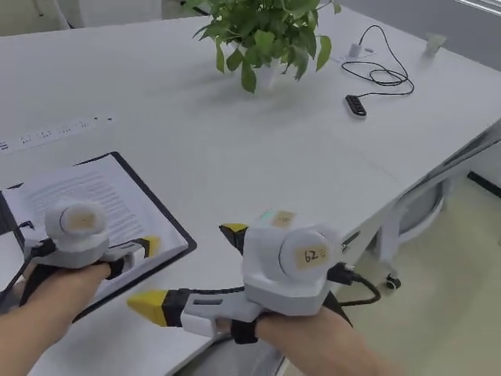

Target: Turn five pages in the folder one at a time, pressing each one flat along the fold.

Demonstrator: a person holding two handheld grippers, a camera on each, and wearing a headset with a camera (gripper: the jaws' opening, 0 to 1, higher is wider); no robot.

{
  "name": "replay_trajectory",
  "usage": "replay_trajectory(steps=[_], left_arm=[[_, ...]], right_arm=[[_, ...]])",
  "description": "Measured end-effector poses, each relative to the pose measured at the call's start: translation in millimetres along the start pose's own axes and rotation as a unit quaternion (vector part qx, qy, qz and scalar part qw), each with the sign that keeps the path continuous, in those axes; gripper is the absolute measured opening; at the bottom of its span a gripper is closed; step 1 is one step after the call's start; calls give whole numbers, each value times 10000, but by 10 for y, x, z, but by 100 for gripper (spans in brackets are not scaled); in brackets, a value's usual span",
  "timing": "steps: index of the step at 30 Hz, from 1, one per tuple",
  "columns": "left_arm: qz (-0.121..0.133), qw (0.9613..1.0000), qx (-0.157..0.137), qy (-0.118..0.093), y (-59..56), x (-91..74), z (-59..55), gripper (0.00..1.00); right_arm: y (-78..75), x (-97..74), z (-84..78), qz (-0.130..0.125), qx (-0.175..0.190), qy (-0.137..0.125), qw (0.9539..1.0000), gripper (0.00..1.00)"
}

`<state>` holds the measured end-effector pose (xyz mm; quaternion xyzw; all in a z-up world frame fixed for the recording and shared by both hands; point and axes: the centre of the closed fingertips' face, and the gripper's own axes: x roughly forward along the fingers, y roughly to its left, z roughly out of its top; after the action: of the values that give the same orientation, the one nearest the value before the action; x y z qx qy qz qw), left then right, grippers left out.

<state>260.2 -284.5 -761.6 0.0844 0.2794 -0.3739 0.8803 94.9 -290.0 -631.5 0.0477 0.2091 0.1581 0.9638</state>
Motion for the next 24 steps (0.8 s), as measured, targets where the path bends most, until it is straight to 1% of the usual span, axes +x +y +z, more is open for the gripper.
replay_trajectory(steps=[2, 3, 4, 6, 8, 12, 18, 21, 23, 24], left_arm=[[74, 9999, -46, 57, 23, 26, -53, 83], [113, 9999, -45, 49, 28, 29, -65, 82], [190, 9998, 24, 45, 46, 30, -79, 80], [221, 9997, 34, 16, 41, 35, -92, 78], [292, 9994, 170, 13, 51, 39, -112, 77], [310, 9992, 229, -85, 53, 30, -120, 76], [302, 9989, 233, -289, 45, 16, -125, 71], [296, 9988, 219, -321, 50, 22, -119, 69], [302, 9988, 210, -336, 67, 6, -117, 62], [258, 9987, 237, -365, 56, -7, -120, 57]], right_arm=[[-11, -6, 3, -25, 11, 12, 10000, 93], [-15, -9, 3, -36, 5, 11, 10000, 93], [-19, -11, 2, -45, 3, 18, 10000, 93], [-27, -16, 6, -67, 0, 12, 10000, 93], [-31, -14, 3, -74, 21, 25, 10000, 92], [-38, 9, -1, -95, 0, 63, 9999, 92], [-41, 40, 18, -114, -40, 83, 9999, 91], [-41, 45, 17, -119, -56, 112, 9999, 90], [-49, 52, 14, -139, -75, 126, 9998, 90], [-53, 59, 11, -142, -68, 141, 9998, 90]])
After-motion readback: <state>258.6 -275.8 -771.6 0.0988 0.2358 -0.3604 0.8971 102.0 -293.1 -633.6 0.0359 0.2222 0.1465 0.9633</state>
